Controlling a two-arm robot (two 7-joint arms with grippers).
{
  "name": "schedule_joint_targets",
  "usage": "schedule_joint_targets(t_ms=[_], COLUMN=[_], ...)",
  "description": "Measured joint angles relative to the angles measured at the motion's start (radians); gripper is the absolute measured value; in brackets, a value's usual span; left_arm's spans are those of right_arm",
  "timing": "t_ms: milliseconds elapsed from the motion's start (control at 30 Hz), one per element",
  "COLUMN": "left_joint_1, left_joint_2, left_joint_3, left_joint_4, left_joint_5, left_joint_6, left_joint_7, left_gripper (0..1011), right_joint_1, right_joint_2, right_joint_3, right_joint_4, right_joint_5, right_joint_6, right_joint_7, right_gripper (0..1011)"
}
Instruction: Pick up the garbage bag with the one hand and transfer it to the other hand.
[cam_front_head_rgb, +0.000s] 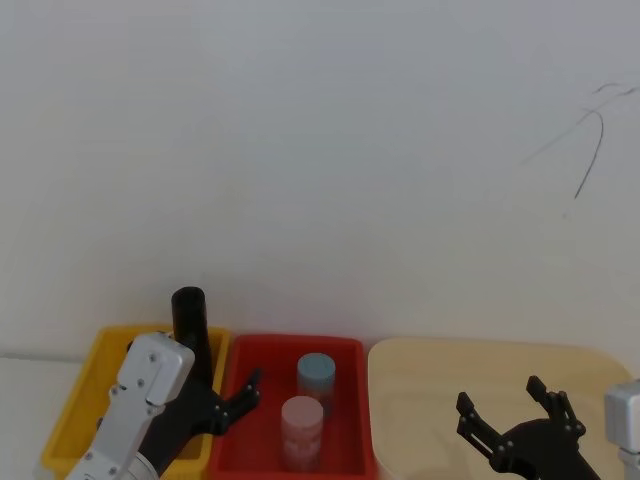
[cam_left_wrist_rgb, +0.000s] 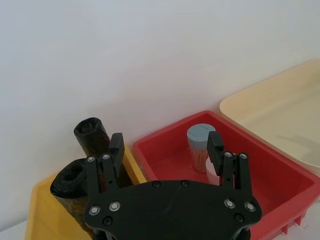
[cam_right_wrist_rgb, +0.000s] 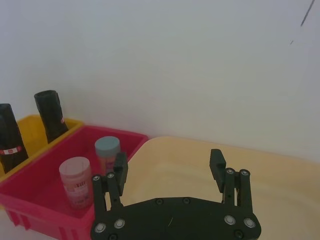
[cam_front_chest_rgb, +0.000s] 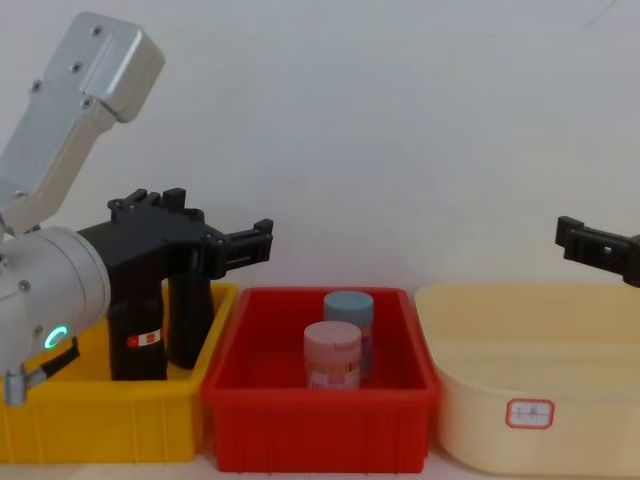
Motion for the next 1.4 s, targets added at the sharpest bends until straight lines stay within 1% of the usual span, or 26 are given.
schedule_joint_targets(t_ms=[1400], left_joint_1=[0.000], left_joint_2=[0.000], left_joint_3=[0.000], left_joint_4=[0.000], left_joint_5=[0.000], left_joint_6=[0.000], left_joint_7=[0.000], left_gripper=[1000], right_joint_1=[0.000], right_joint_2=[0.000], right_joint_3=[0.000], right_joint_4=[0.000], right_joint_5=[0.000], right_joint_6=[0.000], right_joint_7=[0.000], right_gripper=[1001])
